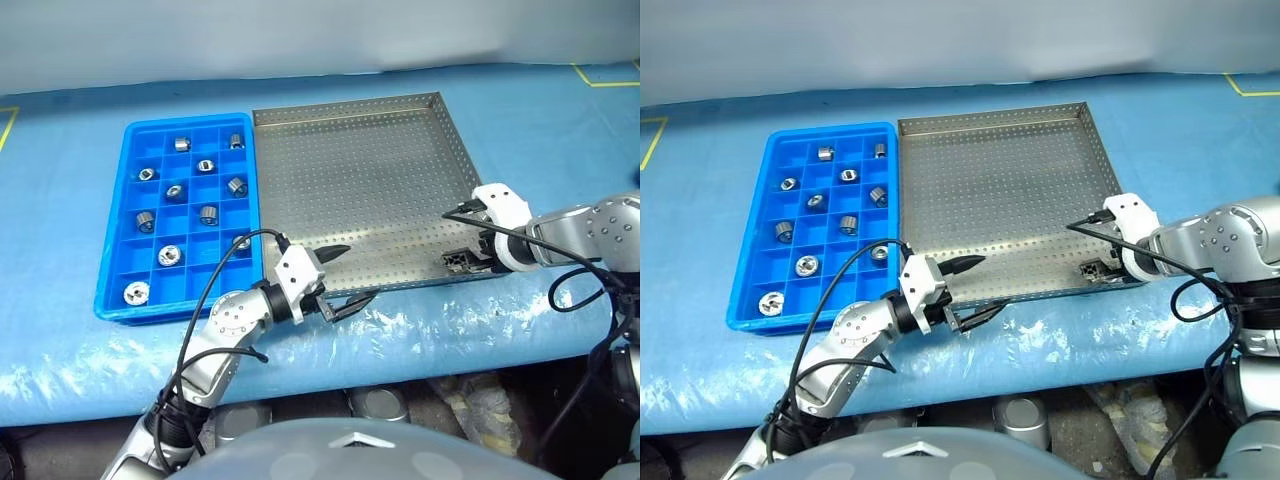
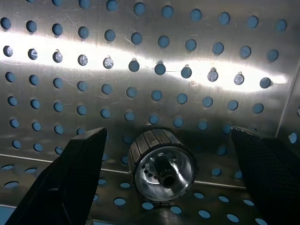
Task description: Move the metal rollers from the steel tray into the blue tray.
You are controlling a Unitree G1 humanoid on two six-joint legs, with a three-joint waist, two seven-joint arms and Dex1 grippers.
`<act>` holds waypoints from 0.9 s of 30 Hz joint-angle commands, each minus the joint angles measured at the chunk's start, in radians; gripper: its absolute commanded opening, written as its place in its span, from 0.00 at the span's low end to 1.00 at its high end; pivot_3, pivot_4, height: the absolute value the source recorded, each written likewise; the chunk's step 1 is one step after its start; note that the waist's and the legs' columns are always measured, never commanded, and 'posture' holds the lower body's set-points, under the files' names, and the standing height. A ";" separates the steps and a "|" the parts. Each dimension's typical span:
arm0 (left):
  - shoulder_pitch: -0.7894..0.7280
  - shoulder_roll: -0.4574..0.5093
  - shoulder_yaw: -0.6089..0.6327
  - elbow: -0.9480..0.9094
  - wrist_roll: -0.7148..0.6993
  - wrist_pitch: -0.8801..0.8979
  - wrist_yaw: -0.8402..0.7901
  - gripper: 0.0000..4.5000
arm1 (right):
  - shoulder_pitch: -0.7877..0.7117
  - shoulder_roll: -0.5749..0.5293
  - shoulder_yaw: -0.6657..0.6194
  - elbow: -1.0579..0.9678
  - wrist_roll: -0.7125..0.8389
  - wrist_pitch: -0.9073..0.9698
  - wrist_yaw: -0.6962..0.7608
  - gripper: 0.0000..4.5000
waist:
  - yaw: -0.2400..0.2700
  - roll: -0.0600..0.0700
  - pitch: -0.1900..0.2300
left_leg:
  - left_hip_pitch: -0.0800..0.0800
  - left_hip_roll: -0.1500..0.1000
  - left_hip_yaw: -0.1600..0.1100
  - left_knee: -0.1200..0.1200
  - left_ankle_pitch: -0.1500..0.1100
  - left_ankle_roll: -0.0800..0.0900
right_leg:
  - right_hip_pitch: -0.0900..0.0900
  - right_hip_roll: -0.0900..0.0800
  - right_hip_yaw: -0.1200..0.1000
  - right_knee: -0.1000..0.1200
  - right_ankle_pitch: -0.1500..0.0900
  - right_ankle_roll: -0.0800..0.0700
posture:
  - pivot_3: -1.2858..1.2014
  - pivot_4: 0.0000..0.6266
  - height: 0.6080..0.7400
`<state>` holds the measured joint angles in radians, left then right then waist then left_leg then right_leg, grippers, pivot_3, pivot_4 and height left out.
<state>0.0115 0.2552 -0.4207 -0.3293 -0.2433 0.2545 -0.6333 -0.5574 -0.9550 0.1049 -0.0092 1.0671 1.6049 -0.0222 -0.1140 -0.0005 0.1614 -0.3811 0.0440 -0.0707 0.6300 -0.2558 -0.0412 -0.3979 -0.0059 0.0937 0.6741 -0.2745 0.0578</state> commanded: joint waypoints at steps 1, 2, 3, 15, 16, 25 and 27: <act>0.000 -0.008 0.005 -0.035 -0.003 -0.016 0.004 1.00 | 0.004 -0.025 0.004 -0.006 0.029 0.010 0.004 0.99 | 0.000 0.000 0.000 | 0.000 0.000 0.000 0.000 0.000 0.000 | 0.000 0.000 0.000 0.000 0.000 0.000 | 0.48 0.24 1.00; 0.000 -0.009 0.005 -0.035 -0.003 -0.016 0.005 1.00 | 0.005 -0.025 0.006 -0.004 0.033 0.010 0.003 0.99 | 0.000 0.000 0.000 | 0.000 0.000 0.000 0.000 0.000 0.000 | 0.000 0.000 0.000 0.000 0.000 0.000 | 0.48 0.24 1.00; 0.000 -0.009 0.005 -0.036 -0.003 -0.016 0.006 1.00 | 0.006 -0.025 0.006 0.000 0.035 0.010 0.001 0.95 | 0.000 0.000 0.000 | 0.000 0.000 0.000 0.000 0.000 0.000 | 0.000 0.000 0.000 0.000 0.000 0.000 | 0.48 0.24 1.00; -0.001 -0.004 0.017 -0.042 -0.006 -0.015 0.006 1.00 | -0.008 0.015 -0.028 0.002 0.079 0.010 -0.033 0.38 | 0.006 0.000 0.000 | 0.000 0.000 0.000 0.000 0.000 0.000 | 0.000 0.000 0.000 0.000 0.000 0.000 | 0.48 0.24 1.00; -0.001 -0.003 0.020 -0.047 -0.002 -0.018 0.009 1.00 | -0.013 0.041 -0.053 -0.008 0.084 0.010 -0.043 0.38 | 0.005 0.000 0.000 | 0.000 0.000 0.000 0.000 0.000 0.000 | 0.000 0.000 0.000 0.000 0.000 0.000 | 0.48 0.24 1.00; 0.009 -0.024 0.130 -0.132 0.010 -0.051 0.126 1.00 | -0.080 0.407 -0.191 -0.283 0.007 -0.120 -0.101 0.38 | 0.011 0.000 0.000 | 0.000 0.001 0.000 0.000 0.000 0.000 | -0.001 0.002 0.002 0.002 0.001 0.002 | 0.50 0.24 1.00; 0.030 -0.024 0.179 -0.171 0.005 -0.042 0.166 1.00 | -0.088 0.459 -0.134 -0.335 -0.055 -0.190 -0.081 0.38 | 0.019 0.000 0.000 | 0.000 0.001 0.000 0.000 0.000 0.000 | -0.001 0.002 0.001 0.001 0.001 0.001 | 0.51 0.24 1.00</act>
<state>0.0306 0.2364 -0.2819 -0.4355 -0.2320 0.2279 -0.4975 -0.6293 -0.5121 -0.0508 -0.2875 1.0479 1.4726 -0.1217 -0.0950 -0.0002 0.1613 -0.3807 0.0455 -0.0703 0.6299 -0.2558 -0.0413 -0.3989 -0.0040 0.0951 0.6750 -0.2735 0.0588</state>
